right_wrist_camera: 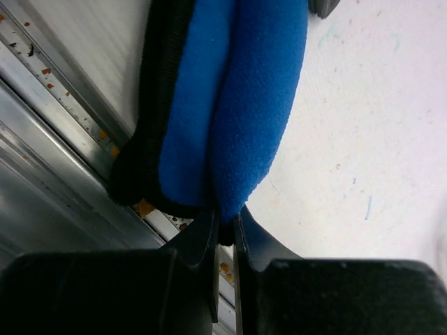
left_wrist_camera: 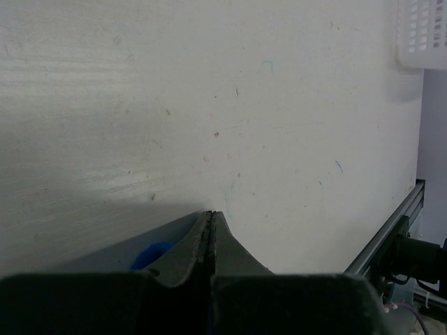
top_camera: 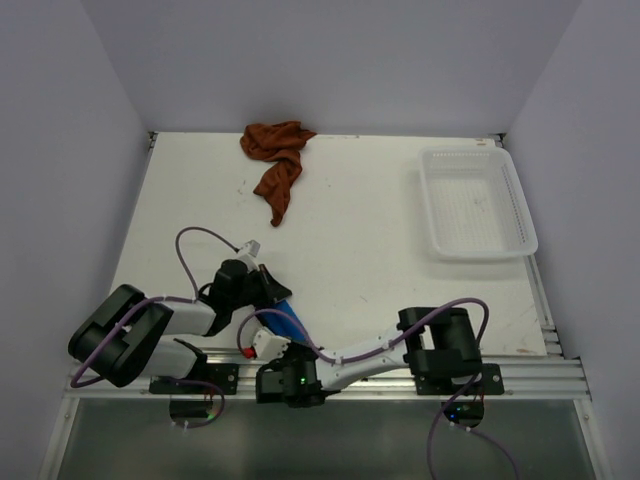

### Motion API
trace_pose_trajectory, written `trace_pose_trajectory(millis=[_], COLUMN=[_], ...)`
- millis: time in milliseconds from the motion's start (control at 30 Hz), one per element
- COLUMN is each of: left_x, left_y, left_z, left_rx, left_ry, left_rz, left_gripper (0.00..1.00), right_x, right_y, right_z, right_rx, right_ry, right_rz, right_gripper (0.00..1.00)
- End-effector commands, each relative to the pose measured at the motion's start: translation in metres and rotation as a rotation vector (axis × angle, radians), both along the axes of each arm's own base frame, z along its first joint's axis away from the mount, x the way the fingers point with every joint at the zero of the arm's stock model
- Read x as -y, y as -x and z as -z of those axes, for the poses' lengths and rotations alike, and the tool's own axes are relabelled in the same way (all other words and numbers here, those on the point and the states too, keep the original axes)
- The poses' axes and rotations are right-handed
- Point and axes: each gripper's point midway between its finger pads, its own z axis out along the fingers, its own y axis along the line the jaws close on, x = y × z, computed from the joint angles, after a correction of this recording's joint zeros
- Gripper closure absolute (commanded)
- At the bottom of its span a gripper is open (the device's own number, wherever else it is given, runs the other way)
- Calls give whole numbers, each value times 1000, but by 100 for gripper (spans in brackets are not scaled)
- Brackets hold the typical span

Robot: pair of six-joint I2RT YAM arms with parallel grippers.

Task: Roll the towels
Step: Roll the towel

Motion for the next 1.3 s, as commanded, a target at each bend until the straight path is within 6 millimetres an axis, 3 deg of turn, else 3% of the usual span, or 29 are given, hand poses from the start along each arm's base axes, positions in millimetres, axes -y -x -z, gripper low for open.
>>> trace_pose_trajectory(millis=[0,33,233,433,567,733,900,1033,1167,1267], left_x=[-30,-29,-24,-26,-37,-42,-42,-41,-41,-38], left_y=[21,21,23,28,30,38,39,40,40,39], left_z=[44,43,43,45,49,53,51,48,45,42], left_rx=[-118,-116,-127,-125,-116,-125,-102,-85,-65,-46], left_ry=[-189,-186,-153,-144,-199,-197,-172,-157,-149,-142], left_rz=[-13,-10,1,-2,-32,-45,-54,-61,-70,-71], left_gripper=[100,100,100,100,100,100,100,100,100,100], right_x=[10,3,0,0,0,0,1,-4,-14,-17], right_y=[10,11,35,49,51,56,65,83,101,100], right_z=[0,-5,15,23,21,17,-11,-32,-55,-79], right_rx=[130,163,231,234,240,212,110,-36,-157,-201], right_ry=[211,223,401,450,467,453,303,141,-12,-124], right_rz=[-77,-92,-197,-250,-259,-254,-245,-288,-333,-327], right_gripper=[100,100,100,100,82,68,62,52,51,52])
